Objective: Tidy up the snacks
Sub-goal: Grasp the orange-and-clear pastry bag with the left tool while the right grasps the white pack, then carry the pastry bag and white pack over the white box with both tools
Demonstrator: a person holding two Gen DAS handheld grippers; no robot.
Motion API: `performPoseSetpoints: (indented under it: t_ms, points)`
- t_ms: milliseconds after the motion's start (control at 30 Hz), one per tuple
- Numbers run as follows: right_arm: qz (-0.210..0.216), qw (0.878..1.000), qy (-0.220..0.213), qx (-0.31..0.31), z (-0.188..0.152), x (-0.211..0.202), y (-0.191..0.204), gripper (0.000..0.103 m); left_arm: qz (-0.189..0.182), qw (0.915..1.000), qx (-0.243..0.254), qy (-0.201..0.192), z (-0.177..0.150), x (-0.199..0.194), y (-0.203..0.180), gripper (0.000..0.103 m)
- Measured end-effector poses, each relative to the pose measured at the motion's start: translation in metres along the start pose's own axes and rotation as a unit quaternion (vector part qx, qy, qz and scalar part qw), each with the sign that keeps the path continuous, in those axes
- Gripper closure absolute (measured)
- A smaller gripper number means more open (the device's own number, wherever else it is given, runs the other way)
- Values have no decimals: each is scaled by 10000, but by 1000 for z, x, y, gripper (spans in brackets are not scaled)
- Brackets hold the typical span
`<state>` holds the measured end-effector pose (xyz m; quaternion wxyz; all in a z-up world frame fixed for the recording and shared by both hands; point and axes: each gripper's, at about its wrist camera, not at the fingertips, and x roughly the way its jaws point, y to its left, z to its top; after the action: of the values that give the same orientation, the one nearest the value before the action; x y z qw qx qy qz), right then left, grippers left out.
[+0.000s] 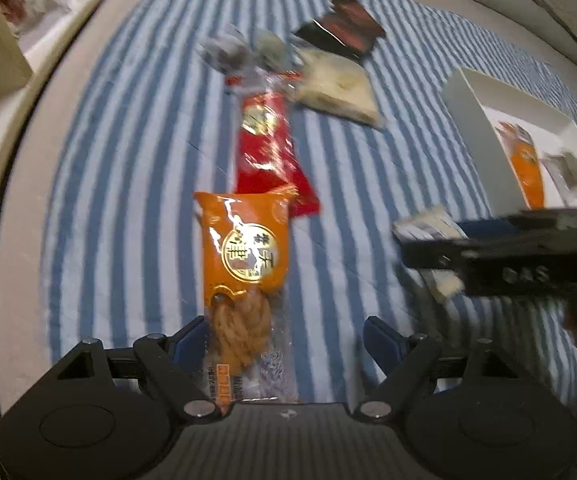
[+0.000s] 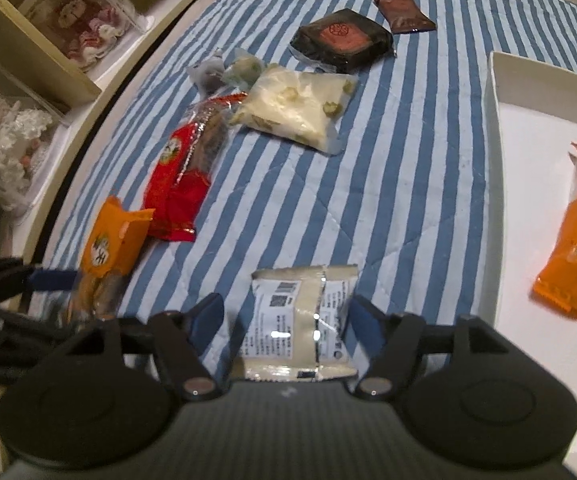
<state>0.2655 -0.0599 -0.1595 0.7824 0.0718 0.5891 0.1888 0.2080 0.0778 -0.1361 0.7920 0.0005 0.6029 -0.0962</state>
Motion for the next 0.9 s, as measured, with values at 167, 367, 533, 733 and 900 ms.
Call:
performPoseSetpoints:
  t_ms: [167, 367, 533, 733, 900]
  points:
    - [-105, 9998, 75, -156, 0, 5, 4, 28, 120, 9998, -36, -177, 4, -4, -1, 21]
    - [-248, 9989, 159, -366, -2, 4, 5, 36, 402, 9988, -24, -287, 14, -5, -1, 44]
    - [-219, 9986, 160, -455, -3, 0, 2, 43, 572, 9983, -20, -62, 14, 4, -1, 51]
    - [-135, 9981, 31, -601, -2, -9, 6, 45, 871, 9960, 103, -168, 10, 0, -7, 60]
    - [-48, 9977, -168, -662, 1, -24, 5, 45, 939, 9942, -1, -530, 5, -17, -11, 60]
